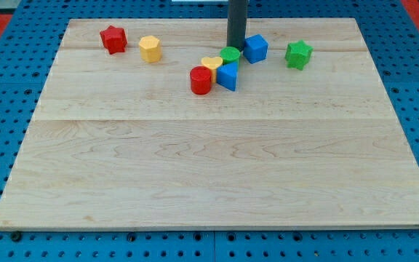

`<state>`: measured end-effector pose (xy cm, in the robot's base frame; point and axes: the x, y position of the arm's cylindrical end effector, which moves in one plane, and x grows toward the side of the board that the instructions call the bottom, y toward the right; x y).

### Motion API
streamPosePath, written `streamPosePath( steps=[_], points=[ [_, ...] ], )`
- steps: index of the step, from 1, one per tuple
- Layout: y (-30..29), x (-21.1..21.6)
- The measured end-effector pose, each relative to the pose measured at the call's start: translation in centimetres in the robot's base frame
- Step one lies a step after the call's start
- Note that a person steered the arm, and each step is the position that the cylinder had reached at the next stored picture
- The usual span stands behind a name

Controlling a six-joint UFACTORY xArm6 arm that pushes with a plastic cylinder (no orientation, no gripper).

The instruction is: Place the yellow hexagon towards the top center

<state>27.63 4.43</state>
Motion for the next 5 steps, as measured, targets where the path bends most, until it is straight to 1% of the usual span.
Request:
streamPosePath(
  steps=[1,2,3,4,5],
  points=[
    [0.1,0.0],
    [-0.4,2.3],
    [-3.0,3.8],
    [-7.9,3.7],
    [-16.0,3.5]
  ],
)
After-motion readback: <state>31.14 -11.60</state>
